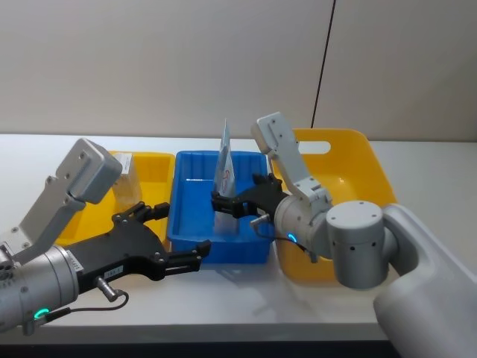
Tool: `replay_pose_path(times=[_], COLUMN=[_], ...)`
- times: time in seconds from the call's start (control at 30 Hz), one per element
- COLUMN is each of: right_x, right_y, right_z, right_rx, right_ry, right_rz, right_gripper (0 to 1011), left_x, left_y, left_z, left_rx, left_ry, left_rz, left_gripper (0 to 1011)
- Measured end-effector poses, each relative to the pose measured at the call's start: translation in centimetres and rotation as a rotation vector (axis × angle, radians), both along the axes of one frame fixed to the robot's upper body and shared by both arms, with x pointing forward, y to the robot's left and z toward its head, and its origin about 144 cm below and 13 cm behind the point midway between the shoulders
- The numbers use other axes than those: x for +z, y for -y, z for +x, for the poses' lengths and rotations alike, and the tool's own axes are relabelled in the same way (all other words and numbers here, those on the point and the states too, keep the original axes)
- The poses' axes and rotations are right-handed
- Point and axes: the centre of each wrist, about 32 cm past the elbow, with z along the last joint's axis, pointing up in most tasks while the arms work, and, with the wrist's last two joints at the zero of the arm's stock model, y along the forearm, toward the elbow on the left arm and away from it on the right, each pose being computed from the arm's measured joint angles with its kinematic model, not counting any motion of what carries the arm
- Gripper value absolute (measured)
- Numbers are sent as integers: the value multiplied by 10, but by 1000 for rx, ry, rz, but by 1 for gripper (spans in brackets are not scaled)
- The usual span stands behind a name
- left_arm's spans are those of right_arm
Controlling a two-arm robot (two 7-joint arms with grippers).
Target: Bimanual collaborative sorting of washing and personal care products
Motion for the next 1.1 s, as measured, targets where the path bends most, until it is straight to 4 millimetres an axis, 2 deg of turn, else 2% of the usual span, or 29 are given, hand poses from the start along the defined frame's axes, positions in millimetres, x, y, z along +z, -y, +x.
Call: replay_pose_path(times=[0.37,0.47,0.7,0.73,0.8,0.9,0.93,0.97,1.03,1.07,1.1], right_x=[-3,-3,-4,-4,-4,-4,-4,-4,-4,-5,-5], right_y=[-9,-11,-14,-14,-14,-15,-15,-15,-15,-15,-15], right_z=[10,11,13,13,14,15,15,15,15,15,15], right_rx=[-4,-4,-5,-5,-5,-6,-6,-6,-6,-6,-6], right_ry=[-1,-2,-1,-1,0,-1,-1,-1,-1,-1,-1], right_rz=[-2,-2,-2,-2,-2,-2,-2,-2,-2,-2,-3], right_gripper=[1000,945,779,711,671,552,552,494,451,386,372], left_x=[0,0,0,0,0,0,0,0,0,0,0], left_y=[0,0,0,0,0,0,0,0,0,0,0], left_z=[0,0,0,0,0,0,0,0,0,0,0], left_rx=[0,0,0,0,0,0,0,0,0,0,0], left_ry=[0,0,0,0,0,0,0,0,0,0,0], left_rz=[0,0,0,0,0,0,0,0,0,0,0], left_gripper=[1001,1001,1001,1001,1001,1002,1001,1001,1001,1001,1001])
